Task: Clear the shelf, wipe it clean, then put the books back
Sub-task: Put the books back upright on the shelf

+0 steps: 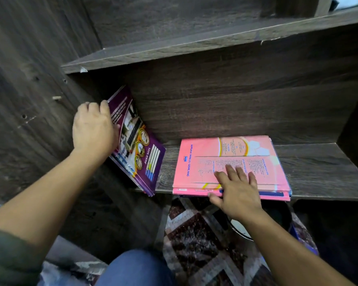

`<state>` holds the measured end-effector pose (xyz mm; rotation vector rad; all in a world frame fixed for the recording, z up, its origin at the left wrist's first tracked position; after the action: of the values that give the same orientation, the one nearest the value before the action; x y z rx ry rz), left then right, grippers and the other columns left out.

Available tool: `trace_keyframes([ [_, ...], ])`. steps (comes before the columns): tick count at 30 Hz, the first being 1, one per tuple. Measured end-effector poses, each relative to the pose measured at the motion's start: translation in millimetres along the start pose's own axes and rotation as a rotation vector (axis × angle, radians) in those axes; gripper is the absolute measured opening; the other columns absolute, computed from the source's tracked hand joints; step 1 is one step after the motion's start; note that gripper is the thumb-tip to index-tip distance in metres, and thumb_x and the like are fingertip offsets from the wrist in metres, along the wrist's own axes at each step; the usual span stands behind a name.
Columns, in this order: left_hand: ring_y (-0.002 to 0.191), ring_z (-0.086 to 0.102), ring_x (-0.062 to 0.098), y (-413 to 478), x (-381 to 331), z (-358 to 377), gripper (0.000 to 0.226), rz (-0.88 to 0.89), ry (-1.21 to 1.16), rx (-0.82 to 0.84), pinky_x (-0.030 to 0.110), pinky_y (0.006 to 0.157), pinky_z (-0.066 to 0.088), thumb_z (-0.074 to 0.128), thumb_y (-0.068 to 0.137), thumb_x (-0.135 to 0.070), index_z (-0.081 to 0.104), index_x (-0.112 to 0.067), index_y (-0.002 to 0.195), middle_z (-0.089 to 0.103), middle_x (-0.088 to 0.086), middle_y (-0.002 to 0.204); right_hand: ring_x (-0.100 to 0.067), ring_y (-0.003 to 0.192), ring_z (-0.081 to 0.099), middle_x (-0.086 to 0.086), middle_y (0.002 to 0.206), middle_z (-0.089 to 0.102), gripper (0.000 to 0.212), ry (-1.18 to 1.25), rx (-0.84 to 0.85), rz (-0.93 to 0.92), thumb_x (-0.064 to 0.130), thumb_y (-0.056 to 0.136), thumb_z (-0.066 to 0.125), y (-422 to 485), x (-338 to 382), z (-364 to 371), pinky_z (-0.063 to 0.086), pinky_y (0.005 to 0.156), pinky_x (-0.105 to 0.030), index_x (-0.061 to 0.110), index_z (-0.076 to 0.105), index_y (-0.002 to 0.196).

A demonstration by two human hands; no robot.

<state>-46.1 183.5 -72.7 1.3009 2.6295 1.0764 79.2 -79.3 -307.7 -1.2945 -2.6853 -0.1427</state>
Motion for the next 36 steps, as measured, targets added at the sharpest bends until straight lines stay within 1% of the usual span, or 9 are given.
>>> trace_keyframes([
  [8, 0.098, 0.052, 0.047, 0.3, 8.1, 4.9, 0.06, -0.106, -0.066, 0.067, 0.051, 0.083, 0.044, 0.067, 0.084, -0.021, 0.043, 0.003, 0.134, 0.053, 0.027, 0.116, -0.037, 0.148, 0.002, -0.008, 0.161, 0.005, 0.086, 0.009, 0.227, 0.118, 0.069, 0.079, 0.058, 19.2, 9.1, 4.1, 0.009, 0.114, -0.064, 0.033, 0.019, 0.147],
  [13, 0.124, 0.034, 0.043, -13.9, 8.1, -6.0, 0.068, -0.2, -0.241, -0.097, 0.05, 0.1, 0.039, 0.068, 0.082, -0.022, 0.039, -0.002, 0.14, 0.035, 0.022, 0.14, -0.035, 0.149, -0.002, -0.006, 0.163, -0.001, 0.091, 0.033, 0.327, 0.161, 0.065, 0.08, 0.063, 22.0, 11.8, 5.1, 0.009, 0.114, -0.063, 0.031, 0.014, 0.148],
  [15, 0.137, 0.022, 0.042, -31.9, 1.6, -4.5, 0.076, -0.257, -0.315, -0.191, 0.049, 0.112, 0.03, 0.065, 0.083, -0.015, 0.026, -0.001, 0.146, 0.022, 0.024, 0.151, -0.034, 0.149, -0.001, -0.004, 0.163, -0.001, 0.09, 0.021, 0.296, 0.133, 0.068, 0.079, 0.06, 20.7, 9.9, 2.2, 0.01, 0.115, -0.059, 0.034, 0.014, 0.149],
  [17, 0.145, 0.007, 0.043, -48.2, -5.8, 6.8, 0.083, -0.289, -0.357, -0.204, 0.043, 0.12, 0.008, 0.062, 0.085, -0.01, 0.011, 0.003, 0.15, 0.01, 0.025, 0.157, -0.03, 0.149, 0.001, -0.002, 0.163, 0.0, 0.09, 0.022, 0.24, 0.064, 0.07, 0.08, 0.057, 15.7, 6.1, -2.3, 0.009, 0.117, -0.052, 0.038, 0.012, 0.151],
  [20, 0.144, -0.005, 0.047, -55.7, -7.4, 21.8, 0.086, -0.269, -0.349, -0.208, 0.033, 0.116, -0.015, 0.056, 0.087, -0.01, -0.001, 0.006, 0.15, -0.004, 0.029, 0.157, -0.022, 0.15, 0.002, 0.001, 0.164, 0.0, 0.088, 0.013, 0.189, -0.039, 0.062, 0.084, 0.06, 6.2, -7.0, -8.2, 0.008, 0.119, -0.046, 0.042, 0.009, 0.153],
  [24, 0.139, -0.003, 0.058, -49.4, -13.8, 30.2, 0.084, -0.249, -0.362, -0.241, 0.048, 0.116, -0.006, 0.052, 0.088, -0.011, -0.002, 0.009, 0.148, -0.002, 0.039, 0.152, -0.021, 0.15, 0.003, 0.002, 0.163, 0.001, 0.079, -0.026, 0.157, -0.011, 0.055, 0.089, 0.056, -6.7, -33.1, -8.2, 0.01, 0.119, -0.046, 0.045, 0.008, 0.152],
  [27, 0.137, -0.001, 0.061, -51.8, -16.1, 31.8, 0.085, -0.325, -0.374, -0.244, 0.05, 0.117, -0.003, 0.053, 0.086, -0.018, 0.002, 0.013, 0.147, 0.001, 0.045, 0.148, -0.02, 0.15, 0.006, 0.003, 0.163, 0.003, 0.07, -0.036, 0.141, -0.02, 0.051, 0.094, 0.05, -14.0, -40.9, -8.3, 0.011, 0.119, -0.043, 0.046, 0.01, 0.151],
  [32, 0.14, -0.002, 0.057, -52.7, -19.0, 38.4, 0.092, -0.356, -0.43, -0.18, 0.049, 0.117, -0.004, 0.055, 0.086, -0.029, 0.0, 0.014, 0.146, -0.002, 0.044, 0.149, -0.02, 0.15, 0.007, 0.003, 0.163, 0.005, 0.062, -0.033, 0.114, -0.017, 0.046, 0.098, 0.045, -21.9, -39.6, -10.3, 0.012, 0.119, -0.042, 0.044, 0.012, 0.151],
  [36, 0.139, -0.002, 0.059, -57.5, -34.3, 25.3, 0.101, -0.357, -0.431, -0.162, 0.062, 0.113, -0.002, 0.058, 0.081, -0.042, 0.002, 0.007, 0.15, -0.001, 0.041, 0.151, -0.02, 0.149, 0.011, 0.004, 0.163, 0.009, 0.063, -0.008, 0.125, -0.003, 0.046, 0.097, 0.049, -20.2, -37.7, -13.1, 0.014, 0.119, -0.042, 0.045, 0.017, 0.151],
])
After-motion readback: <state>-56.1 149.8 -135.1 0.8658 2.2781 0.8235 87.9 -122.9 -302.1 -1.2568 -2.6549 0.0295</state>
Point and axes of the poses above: each hand's wrist, its own y-axis towards the middle knuckle, its own z-axis out of the palm, x = y × z, the point moved 9 cm from there along y, towards the middle knuckle
